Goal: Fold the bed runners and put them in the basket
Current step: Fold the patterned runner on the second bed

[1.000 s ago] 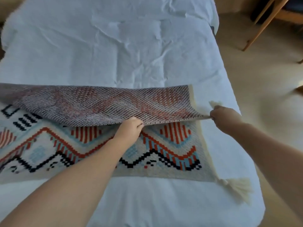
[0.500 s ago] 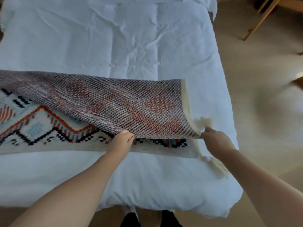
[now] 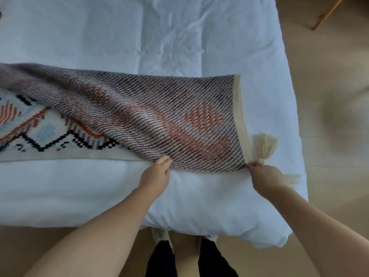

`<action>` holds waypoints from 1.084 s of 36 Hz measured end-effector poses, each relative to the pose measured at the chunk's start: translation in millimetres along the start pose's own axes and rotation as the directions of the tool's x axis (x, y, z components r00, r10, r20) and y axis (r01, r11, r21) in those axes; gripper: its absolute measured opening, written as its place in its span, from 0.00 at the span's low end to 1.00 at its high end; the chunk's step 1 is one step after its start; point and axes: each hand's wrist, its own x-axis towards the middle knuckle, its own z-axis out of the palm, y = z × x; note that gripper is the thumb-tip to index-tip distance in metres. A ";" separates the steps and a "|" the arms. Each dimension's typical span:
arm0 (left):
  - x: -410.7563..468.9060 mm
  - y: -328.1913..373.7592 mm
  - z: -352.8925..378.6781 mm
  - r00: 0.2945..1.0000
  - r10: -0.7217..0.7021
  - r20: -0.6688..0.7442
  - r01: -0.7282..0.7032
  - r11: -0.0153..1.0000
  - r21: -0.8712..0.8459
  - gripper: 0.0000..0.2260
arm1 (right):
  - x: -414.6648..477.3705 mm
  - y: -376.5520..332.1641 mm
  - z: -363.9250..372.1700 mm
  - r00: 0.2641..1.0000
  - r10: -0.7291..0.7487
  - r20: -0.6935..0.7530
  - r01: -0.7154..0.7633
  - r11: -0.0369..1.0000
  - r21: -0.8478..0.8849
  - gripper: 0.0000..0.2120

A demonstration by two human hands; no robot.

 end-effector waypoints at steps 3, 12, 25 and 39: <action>-15.8 0.4 -17.4 0.999 -0.027 -0.019 0.027 1.000 -0.006 0.20 | -6.1 -6.8 -15.3 1.000 -0.002 0.005 0.001 0.997 0.072 0.20; -96.9 -20.5 -108.3 0.976 -0.099 -0.196 0.081 0.992 -0.096 0.17 | -31.0 -61.3 -103.2 0.994 -0.098 -0.055 0.104 0.989 0.106 0.13; -187.6 -162.7 -225.4 0.929 -0.201 -0.309 0.140 0.968 -0.209 0.15 | -40.3 -245.1 -240.0 0.932 -0.297 -0.208 0.301 0.954 -0.012 0.12; -200.1 -336.0 -346.9 0.909 -0.181 -0.375 0.088 0.964 -0.250 0.15 | -18.9 -497.3 -313.5 0.875 -0.396 -0.278 0.385 0.918 -0.099 0.09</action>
